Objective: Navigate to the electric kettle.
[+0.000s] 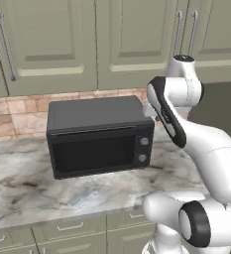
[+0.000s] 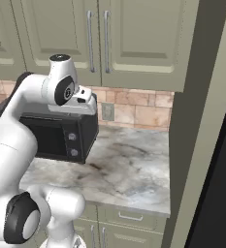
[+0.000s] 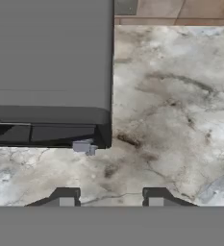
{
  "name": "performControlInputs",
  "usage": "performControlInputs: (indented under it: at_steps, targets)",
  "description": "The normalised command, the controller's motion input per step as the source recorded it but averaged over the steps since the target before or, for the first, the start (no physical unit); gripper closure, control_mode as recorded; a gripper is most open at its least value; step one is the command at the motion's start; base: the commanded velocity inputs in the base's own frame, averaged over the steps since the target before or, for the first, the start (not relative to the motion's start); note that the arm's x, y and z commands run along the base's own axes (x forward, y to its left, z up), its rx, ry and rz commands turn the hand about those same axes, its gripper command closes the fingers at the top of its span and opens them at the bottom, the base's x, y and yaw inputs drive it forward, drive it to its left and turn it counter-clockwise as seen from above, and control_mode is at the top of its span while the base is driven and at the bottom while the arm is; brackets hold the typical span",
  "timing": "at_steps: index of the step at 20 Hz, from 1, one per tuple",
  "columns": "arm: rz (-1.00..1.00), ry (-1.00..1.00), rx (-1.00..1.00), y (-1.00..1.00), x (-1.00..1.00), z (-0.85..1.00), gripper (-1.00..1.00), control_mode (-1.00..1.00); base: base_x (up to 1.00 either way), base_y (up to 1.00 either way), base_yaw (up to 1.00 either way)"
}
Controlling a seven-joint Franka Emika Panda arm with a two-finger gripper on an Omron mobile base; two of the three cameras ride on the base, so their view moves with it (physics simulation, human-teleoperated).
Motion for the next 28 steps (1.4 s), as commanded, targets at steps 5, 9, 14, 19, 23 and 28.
performControlInputs:
  at_steps: [5,9,14,19,23,28]
  targets:
    - [0.00,0.00,0.00,0.00,-0.69,0.00,-1.00,-1.00,0.00,0.00,0.00]
    - [0.00,0.00,0.00,0.00,-1.00,0.00,-1.00,-1.00,0.00,0.00,0.00]
    - [0.00,0.00,0.00,0.00,-1.00,0.00,-1.00,-1.00,0.00,0.00,0.00]
    - [0.00,0.00,0.00,0.00,-0.99,0.00,-1.00,-1.00,0.00,0.00,0.00]
    - [0.00,0.00,0.00,0.00,-0.55,0.00,-1.00,-1.00,0.00,0.00,0.00]
    - [0.00,0.00,0.00,0.00,0.00,0.00,-1.00,1.00,-0.52,0.04,0.06]
